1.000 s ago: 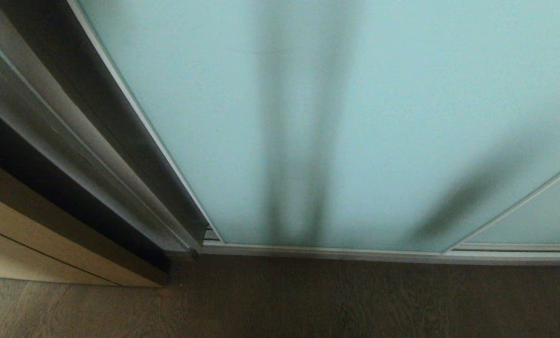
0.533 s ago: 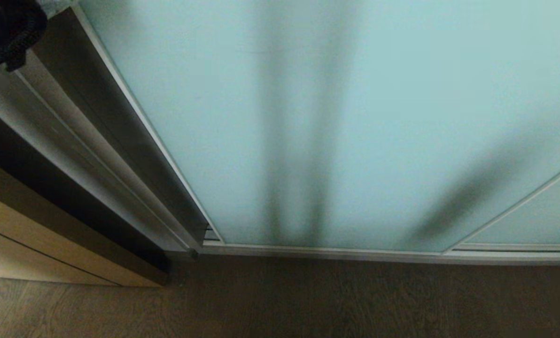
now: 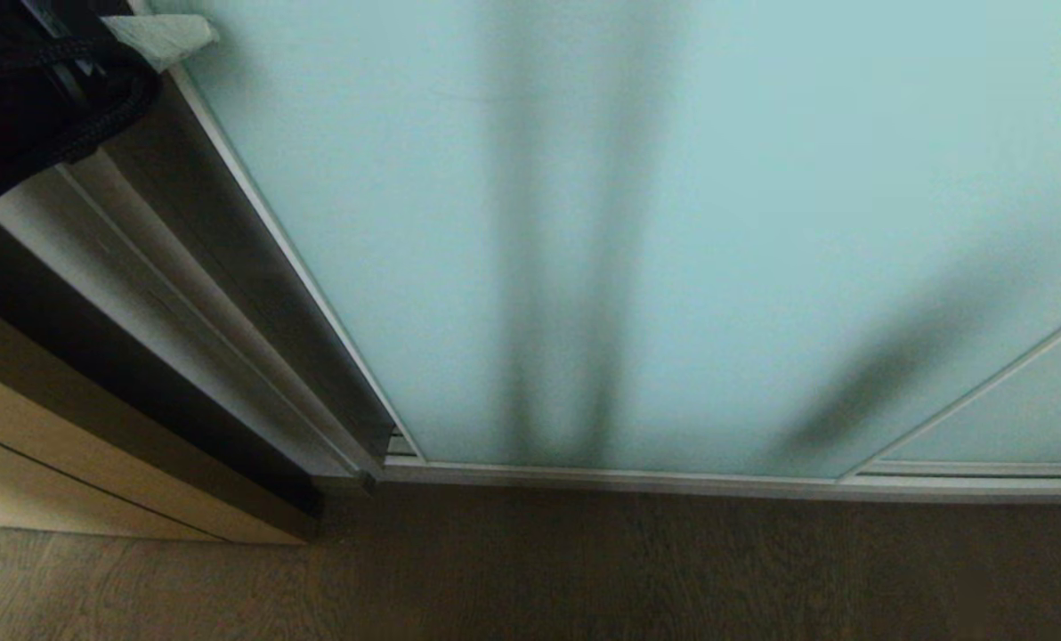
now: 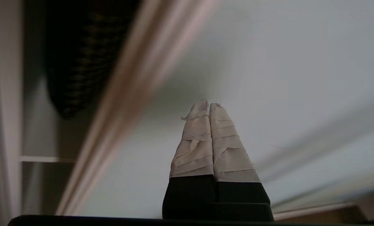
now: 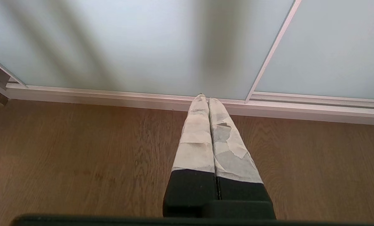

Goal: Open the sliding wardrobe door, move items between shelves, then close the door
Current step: Close the door

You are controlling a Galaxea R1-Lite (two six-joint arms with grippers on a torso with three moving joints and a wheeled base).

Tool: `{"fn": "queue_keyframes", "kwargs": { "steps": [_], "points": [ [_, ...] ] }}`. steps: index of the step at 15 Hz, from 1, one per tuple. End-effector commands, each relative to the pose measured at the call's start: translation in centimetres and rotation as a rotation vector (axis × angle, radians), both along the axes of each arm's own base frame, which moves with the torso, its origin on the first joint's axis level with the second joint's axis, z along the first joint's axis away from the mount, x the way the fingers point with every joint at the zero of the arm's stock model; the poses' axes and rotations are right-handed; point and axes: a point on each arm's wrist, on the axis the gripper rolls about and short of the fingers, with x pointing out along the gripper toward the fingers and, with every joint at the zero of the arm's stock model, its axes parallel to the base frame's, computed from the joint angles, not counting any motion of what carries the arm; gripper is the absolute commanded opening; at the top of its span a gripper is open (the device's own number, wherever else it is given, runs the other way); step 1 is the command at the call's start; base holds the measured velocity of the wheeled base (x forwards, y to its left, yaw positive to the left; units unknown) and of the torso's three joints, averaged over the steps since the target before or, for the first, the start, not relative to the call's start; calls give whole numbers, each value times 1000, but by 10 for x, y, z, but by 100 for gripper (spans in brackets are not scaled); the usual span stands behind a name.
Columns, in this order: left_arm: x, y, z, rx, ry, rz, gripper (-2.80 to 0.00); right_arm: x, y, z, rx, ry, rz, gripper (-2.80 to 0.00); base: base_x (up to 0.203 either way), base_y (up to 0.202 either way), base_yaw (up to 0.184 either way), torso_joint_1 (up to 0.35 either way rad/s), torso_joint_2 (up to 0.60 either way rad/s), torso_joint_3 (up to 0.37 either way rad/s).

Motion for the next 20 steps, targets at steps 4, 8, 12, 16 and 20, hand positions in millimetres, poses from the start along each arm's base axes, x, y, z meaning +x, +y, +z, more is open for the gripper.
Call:
{"fn": "queue_keyframes", "kwargs": {
  "steps": [4,8,12,16,20],
  "points": [
    [6,3,-3,2,12,10,-280,0,0,0,0,0,0,-280,0,0,0,0,0,0],
    [-44,6,20,-4,-124,-25,-280,0,0,0,0,0,0,-280,0,0,0,0,0,0],
    [-111,11,37,26,-293,-115,-280,0,0,0,0,0,0,-280,0,0,0,0,0,0],
    [-138,10,27,126,-321,-306,-280,0,0,0,0,-1,0,-280,0,0,0,0,0,0],
    [-96,4,27,140,-254,-352,-280,0,0,0,0,-2,0,-280,0,0,0,0,0,0]
  ]
}}
